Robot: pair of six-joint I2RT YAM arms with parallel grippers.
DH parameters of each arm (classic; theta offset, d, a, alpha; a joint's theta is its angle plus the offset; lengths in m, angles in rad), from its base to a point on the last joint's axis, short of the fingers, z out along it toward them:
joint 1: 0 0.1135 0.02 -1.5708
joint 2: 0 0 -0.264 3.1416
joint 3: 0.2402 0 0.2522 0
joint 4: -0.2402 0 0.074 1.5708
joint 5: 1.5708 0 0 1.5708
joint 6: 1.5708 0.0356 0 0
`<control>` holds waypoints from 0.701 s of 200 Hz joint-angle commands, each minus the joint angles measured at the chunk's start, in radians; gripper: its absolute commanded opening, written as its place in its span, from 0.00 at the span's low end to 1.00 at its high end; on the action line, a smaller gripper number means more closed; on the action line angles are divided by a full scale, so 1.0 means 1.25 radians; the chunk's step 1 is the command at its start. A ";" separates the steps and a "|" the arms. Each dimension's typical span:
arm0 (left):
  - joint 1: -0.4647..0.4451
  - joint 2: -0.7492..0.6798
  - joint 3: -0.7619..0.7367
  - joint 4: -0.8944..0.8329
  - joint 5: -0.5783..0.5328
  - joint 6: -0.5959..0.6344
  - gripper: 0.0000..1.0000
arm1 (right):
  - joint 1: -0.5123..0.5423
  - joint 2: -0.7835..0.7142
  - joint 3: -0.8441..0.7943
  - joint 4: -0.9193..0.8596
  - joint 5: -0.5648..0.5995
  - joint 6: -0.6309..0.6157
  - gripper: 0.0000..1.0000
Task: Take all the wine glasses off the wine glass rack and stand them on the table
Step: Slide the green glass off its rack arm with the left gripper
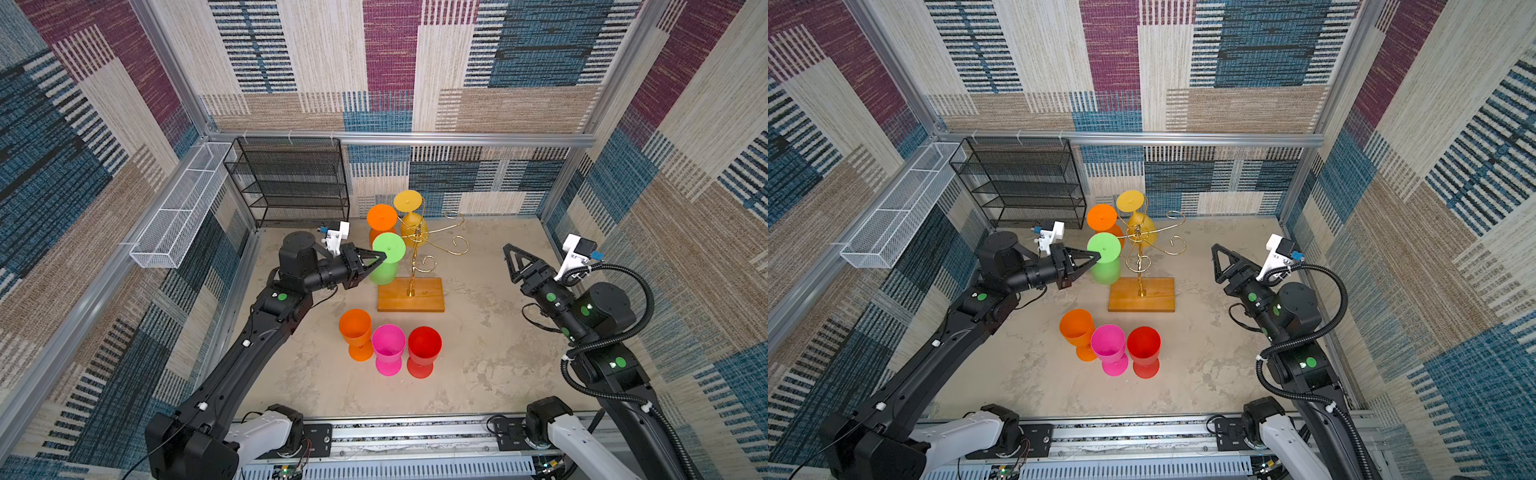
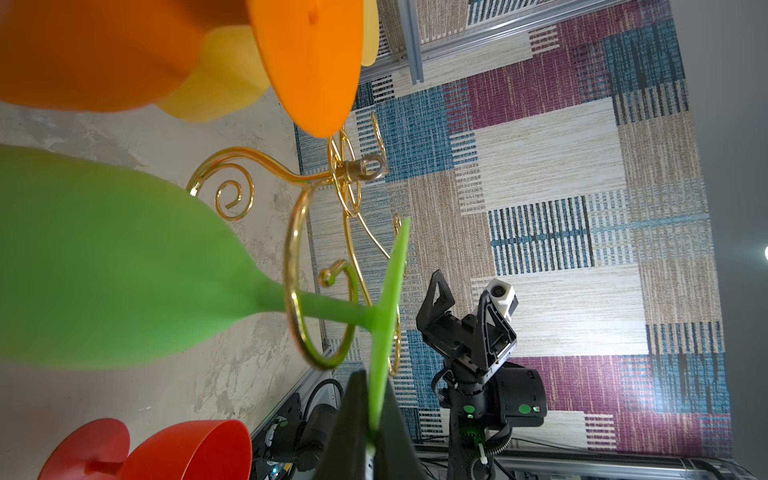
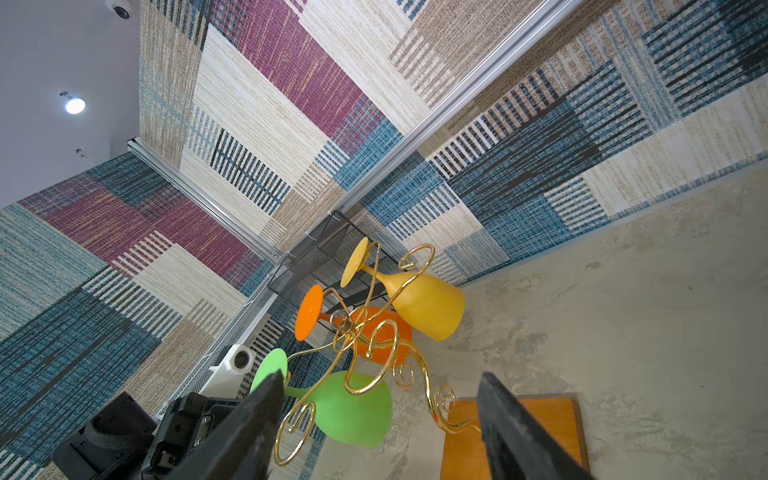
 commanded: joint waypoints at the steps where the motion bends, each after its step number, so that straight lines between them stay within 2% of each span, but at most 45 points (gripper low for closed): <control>1: 0.000 -0.004 0.010 0.029 0.010 -0.010 0.06 | 0.000 -0.003 0.000 0.000 0.008 -0.008 0.75; 86: 0.000 -0.019 0.008 0.057 0.023 -0.062 0.03 | 0.000 -0.006 -0.001 -0.003 0.007 -0.004 0.75; 140: 0.001 -0.040 0.009 0.027 0.019 -0.061 0.02 | 0.000 0.003 -0.003 0.004 -0.002 -0.002 0.75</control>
